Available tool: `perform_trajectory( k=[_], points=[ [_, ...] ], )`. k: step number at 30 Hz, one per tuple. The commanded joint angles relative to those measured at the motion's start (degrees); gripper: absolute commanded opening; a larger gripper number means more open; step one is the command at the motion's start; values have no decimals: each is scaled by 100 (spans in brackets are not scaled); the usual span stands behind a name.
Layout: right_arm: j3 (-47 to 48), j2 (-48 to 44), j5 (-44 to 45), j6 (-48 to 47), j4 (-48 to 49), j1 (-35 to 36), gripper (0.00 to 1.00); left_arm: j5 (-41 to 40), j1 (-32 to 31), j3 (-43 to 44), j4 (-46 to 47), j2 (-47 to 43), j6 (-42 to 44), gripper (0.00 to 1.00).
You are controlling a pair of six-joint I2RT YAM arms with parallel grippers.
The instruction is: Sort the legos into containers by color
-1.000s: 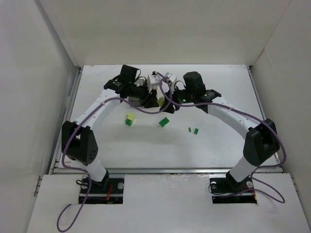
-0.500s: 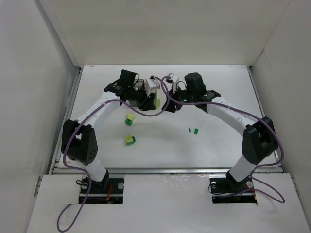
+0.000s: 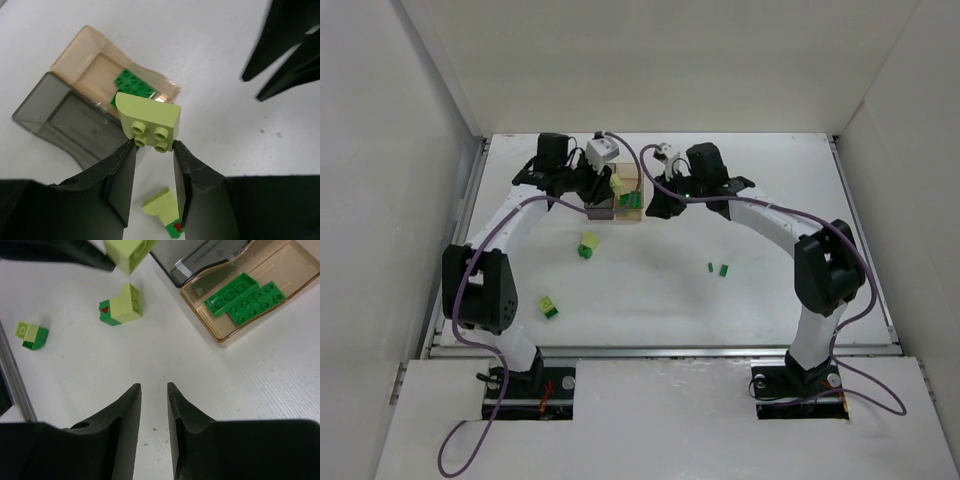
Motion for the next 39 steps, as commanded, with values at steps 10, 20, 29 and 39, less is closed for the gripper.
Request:
perform_trajectory(
  k=[10,20,29,39],
  points=[
    [-62,-235,568,221,322,-3,50,-1151,365,574,610,1353,-537,9],
    [-230,-472,515,221,270,-3,54,-1274,418,460,821,1231,-924,58],
    [-440,-1078,1137,571,200,-3,65,-1283,470,460,-99,-6,353,70],
    [-1169,-1526,2808,836,-346,312,68,-2493,470,-1771,-4285,-2167,5199,96]
  ],
)
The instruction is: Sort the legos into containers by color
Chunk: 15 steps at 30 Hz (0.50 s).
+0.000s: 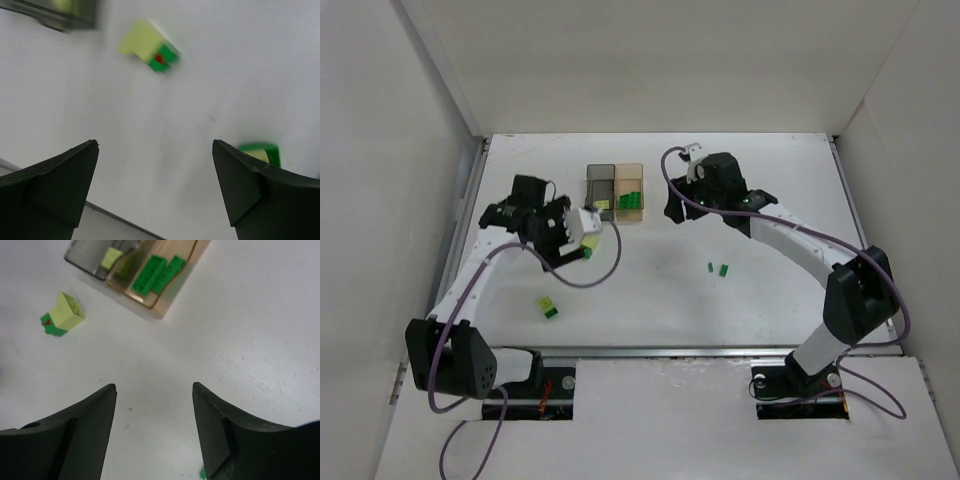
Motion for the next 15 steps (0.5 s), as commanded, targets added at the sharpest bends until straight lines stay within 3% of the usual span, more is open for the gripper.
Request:
perform_trajectory(
  k=[1,7,15],
  points=[
    [-313,-259,542,117,-204,313,68,-734,14,-928,-1612,-380,1836,96],
    [-761,-400,542,55,-19,665,68,-866,-312,-1755,-1595,-1074,3047,90],
    [-990,-629,595,55,42,718,68,-700,-496,-1932,-1524,-636,1924,88]
  ],
)
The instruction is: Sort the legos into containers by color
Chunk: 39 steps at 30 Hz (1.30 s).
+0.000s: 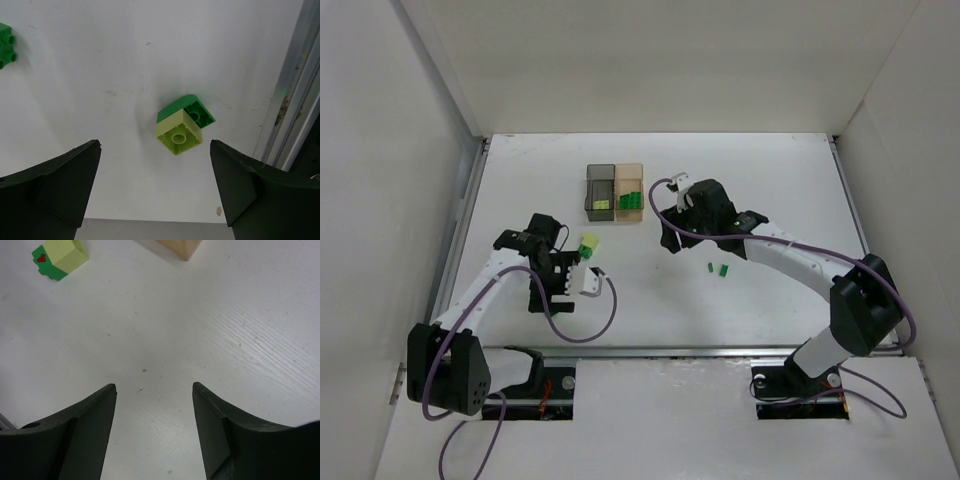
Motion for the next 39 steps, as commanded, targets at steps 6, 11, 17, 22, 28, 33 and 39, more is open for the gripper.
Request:
perform_trajectory(
  k=[6,11,17,22,28,33,39],
  points=[
    [-31,-312,136,62,261,3,68,-144,-83,-536,270,-110,-841,88],
    [-31,-207,84,62,314,3,68,-339,-83,-670,692,-110,-1316,85],
    [75,-154,31,62,314,3,68,-339,-83,-722,780,66,-1519,56],
    [75,-154,31,10,314,3,68,-339,-83,-775,755,66,-1572,40],
    [75,-206,31,-52,314,3,68,-286,-83,-722,622,127,-1642,62],
    [75,-206,-75,-105,314,3,68,-514,-83,-670,851,180,-2142,68],
    [75,-154,-259,-219,314,3,68,-419,-83,-547,414,119,-1338,68]
  ],
)
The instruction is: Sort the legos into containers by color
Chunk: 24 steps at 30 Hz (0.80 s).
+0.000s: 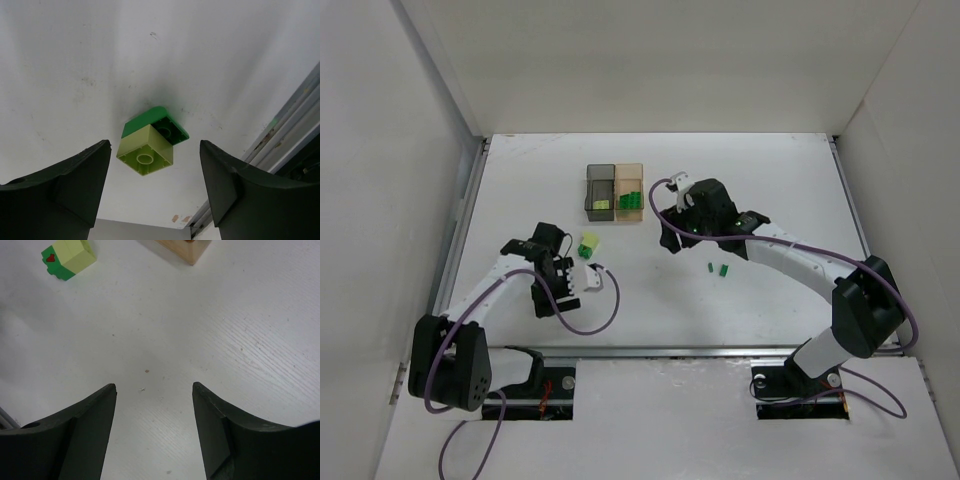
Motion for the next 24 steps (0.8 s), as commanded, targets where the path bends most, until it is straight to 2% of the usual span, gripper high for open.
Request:
perform_trajectory(
  k=[1,4,6,10,21,24],
  points=[
    [123,-25,-178,-110,268,8,68,154,-18,244,-598,-113,719,70],
    [123,28,-231,-163,268,8,68,208,-18,245,-722,-447,1642,72],
    [123,28,-293,-163,320,8,68,-28,-18,167,-722,-701,2213,73],
    [123,90,-293,-215,321,8,68,-179,-18,-272,-267,-1027,3321,73],
    [70,37,-345,-268,321,8,68,-381,-18,-599,86,-835,4210,72],
    [70,37,-345,-268,321,8,68,-434,-18,-651,139,-685,4211,62]
  ],
)
